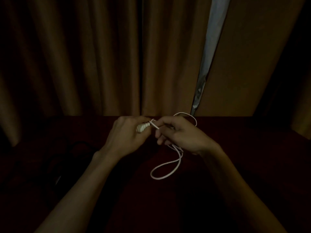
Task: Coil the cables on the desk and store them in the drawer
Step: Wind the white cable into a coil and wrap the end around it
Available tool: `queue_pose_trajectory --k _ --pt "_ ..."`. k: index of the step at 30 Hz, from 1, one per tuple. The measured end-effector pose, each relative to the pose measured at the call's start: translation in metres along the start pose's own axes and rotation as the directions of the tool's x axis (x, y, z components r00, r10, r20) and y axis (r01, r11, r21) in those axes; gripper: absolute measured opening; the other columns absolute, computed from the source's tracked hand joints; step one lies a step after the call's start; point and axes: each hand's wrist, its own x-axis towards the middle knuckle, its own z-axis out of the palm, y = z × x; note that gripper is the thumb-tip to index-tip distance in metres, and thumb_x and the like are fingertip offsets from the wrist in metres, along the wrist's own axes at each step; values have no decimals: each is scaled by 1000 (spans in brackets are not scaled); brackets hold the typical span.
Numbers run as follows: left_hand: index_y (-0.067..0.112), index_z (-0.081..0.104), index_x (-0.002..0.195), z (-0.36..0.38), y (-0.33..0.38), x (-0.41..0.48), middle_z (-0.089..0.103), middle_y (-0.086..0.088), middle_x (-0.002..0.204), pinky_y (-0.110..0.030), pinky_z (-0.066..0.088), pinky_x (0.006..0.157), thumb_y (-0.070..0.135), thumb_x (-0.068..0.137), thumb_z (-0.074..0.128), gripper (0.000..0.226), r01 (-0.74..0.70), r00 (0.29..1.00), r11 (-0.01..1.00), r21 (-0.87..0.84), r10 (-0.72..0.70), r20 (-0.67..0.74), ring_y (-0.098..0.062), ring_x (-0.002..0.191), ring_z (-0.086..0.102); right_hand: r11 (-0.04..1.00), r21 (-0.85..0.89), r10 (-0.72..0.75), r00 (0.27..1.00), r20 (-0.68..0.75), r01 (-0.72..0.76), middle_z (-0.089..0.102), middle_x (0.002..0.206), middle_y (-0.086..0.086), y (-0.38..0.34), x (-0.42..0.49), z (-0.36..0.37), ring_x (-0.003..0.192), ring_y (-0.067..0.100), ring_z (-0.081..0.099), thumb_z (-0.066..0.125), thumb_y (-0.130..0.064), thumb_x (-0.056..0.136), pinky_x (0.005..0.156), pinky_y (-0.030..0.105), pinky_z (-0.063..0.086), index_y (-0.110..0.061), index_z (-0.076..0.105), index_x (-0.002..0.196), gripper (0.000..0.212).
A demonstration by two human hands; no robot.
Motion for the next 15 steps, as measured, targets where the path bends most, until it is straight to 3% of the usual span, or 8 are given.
queue_pose_trajectory --k 4,7,11,13,15 --pt "31 76 116 5 1 0 77 7 102 -29 55 76 37 90 64 29 16 999 1000 2 -16 -47 -6 90 70 990 81 115 993 19 -116 77 97 -1 3 0 0 93 19 76 47 -12 106 75 32 48 -19 62 105 18" --pt "25 77 113 6 5 1 77 8 104 -26 56 78 33 92 69 24 36 993 998 -56 -42 -107 -4 92 71 982 15 188 982 11 -188 78 100 4 4 -1 -1 93 22 77 52 -24 106 72 31 50 -14 65 102 18" --pt "23 78 110 7 12 2 77 14 101 -16 52 81 27 92 74 19 158 985 934 -321 -172 -17 6 94 70 985 -92 150 989 -1 -149 77 94 13 9 0 -2 84 26 77 54 -22 106 65 21 54 -8 71 103 22" --pt "26 78 107 9 15 3 77 15 98 -21 54 81 26 91 75 17 186 981 895 -405 -194 20 2 93 71 988 -108 116 993 25 -113 76 94 18 8 1 -1 83 27 76 53 -17 106 60 14 51 -3 70 101 22" --pt "26 78 103 10 18 1 77 14 95 -27 58 80 25 87 79 16 193 977 868 -458 -212 8 -3 91 72 985 -162 68 997 20 -64 77 91 12 6 1 0 80 18 76 55 -16 105 64 13 51 -4 71 98 21"
